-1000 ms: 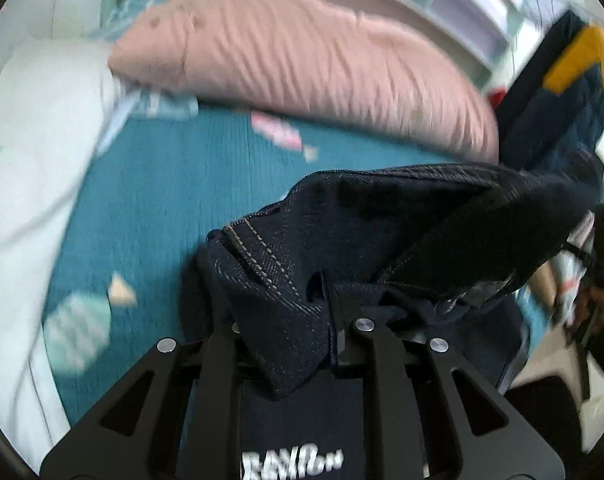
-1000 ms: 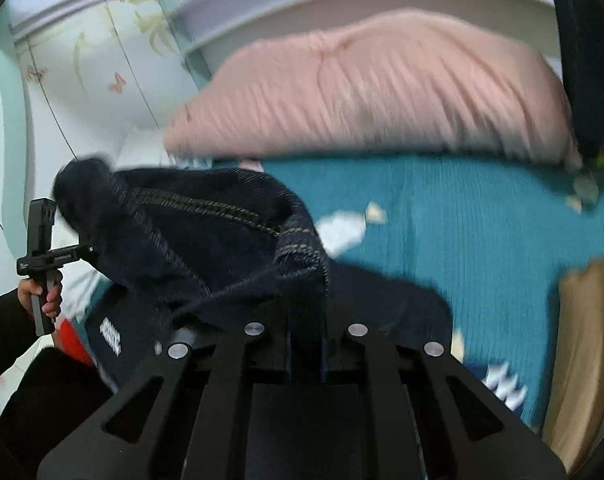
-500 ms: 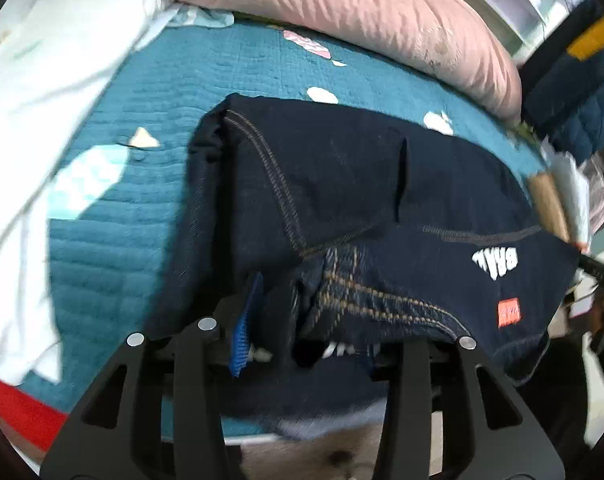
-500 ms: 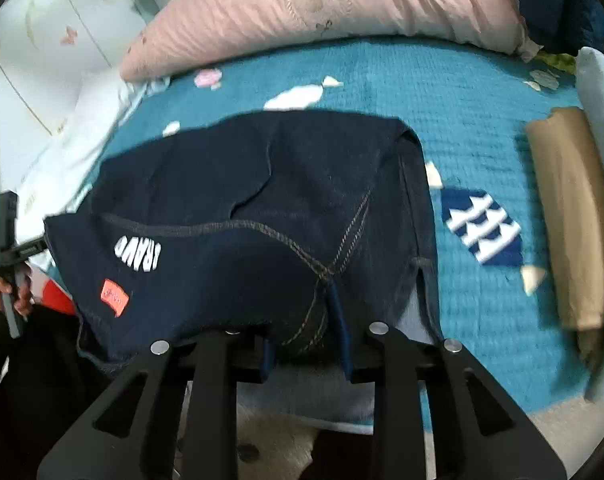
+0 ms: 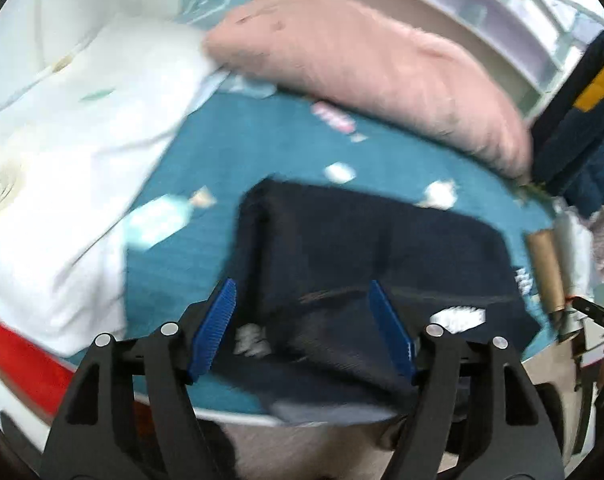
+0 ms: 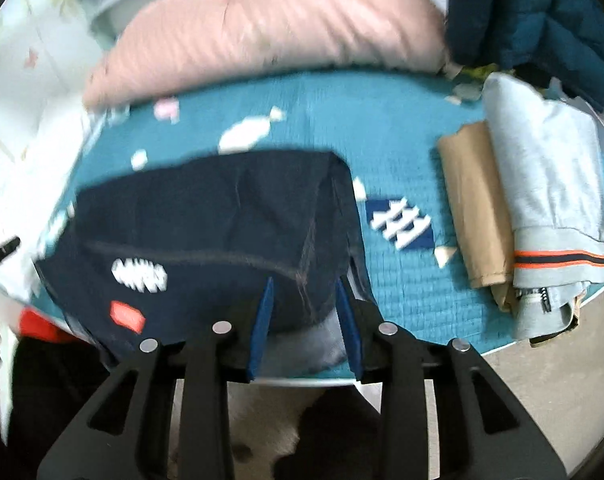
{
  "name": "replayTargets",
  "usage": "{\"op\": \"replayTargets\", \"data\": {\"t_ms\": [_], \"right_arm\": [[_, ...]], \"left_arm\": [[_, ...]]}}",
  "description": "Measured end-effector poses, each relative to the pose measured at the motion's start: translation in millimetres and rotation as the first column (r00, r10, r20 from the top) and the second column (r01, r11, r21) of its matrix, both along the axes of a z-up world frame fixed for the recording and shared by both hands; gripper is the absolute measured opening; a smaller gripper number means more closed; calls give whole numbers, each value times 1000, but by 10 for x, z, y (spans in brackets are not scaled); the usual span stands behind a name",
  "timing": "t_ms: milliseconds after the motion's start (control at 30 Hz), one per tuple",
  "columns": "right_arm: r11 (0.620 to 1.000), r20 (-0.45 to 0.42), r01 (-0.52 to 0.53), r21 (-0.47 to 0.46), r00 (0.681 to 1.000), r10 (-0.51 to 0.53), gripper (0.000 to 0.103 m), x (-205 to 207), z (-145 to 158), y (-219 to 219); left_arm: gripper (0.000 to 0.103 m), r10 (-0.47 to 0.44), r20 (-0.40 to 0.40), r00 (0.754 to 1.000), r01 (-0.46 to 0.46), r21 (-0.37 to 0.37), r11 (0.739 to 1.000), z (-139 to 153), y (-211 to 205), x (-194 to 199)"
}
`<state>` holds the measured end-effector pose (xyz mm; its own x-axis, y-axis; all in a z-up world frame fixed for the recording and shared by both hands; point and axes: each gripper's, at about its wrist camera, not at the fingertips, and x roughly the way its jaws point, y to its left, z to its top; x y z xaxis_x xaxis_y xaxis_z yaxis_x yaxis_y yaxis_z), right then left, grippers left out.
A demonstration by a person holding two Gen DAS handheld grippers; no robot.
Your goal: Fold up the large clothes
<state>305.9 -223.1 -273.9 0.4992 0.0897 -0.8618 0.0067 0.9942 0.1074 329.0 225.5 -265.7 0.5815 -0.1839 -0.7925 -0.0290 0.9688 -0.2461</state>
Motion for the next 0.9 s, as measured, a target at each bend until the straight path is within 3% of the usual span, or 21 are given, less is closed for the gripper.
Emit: {"op": "replayTargets", "data": {"t_ms": [67, 100, 200, 300, 400, 467, 567, 700, 767, 900], "right_arm": [[999, 15, -16, 41, 1000, 16, 28, 109, 15, 146], [999, 5, -22, 50, 1000, 21, 17, 171, -33, 206], [995, -71, -44, 84, 996, 50, 1, 380, -405, 438], [997, -190, -34, 66, 981, 46, 0, 456, -926, 523], [999, -283, 15, 33, 959, -5, 0, 399, -1331, 360], [993, -270, 54, 104, 963, -24, 0, 336, -1472, 183], [997, -293, 42, 58, 956, -24, 0, 419, -1431, 245], [996, -213, 43, 79, 977, -25, 0, 594, -1110, 318], [993, -150, 52, 102, 988, -36, 0, 845, -941, 317], [993, -104, 63, 97, 993, -53, 1, 1409, -914, 303]], "left_arm": [[77, -22, 8, 1000, 22, -9, 1000, -10, -191, 132], [77, -26, -2, 1000, 26, 17, 1000, -62, -306, 211], [77, -61, -97, 993, 62, 14, 998, -401, -536, 353], [76, -35, -221, 975, 54, 81, 995, -837, -624, 307], [76, -36, -257, 966, 62, 91, 994, -1110, -595, 178], [76, -44, -263, 964, 71, 91, 993, -1224, -599, 107], [76, -68, -244, 967, 111, 166, 980, -1238, -706, 69], [76, -67, -187, 980, 84, 83, 993, -1051, -587, 103], [76, -50, -120, 991, 61, 92, 994, -833, -548, 188], [77, -9, -80, 997, 14, 62, 998, -619, -467, 608]]}}
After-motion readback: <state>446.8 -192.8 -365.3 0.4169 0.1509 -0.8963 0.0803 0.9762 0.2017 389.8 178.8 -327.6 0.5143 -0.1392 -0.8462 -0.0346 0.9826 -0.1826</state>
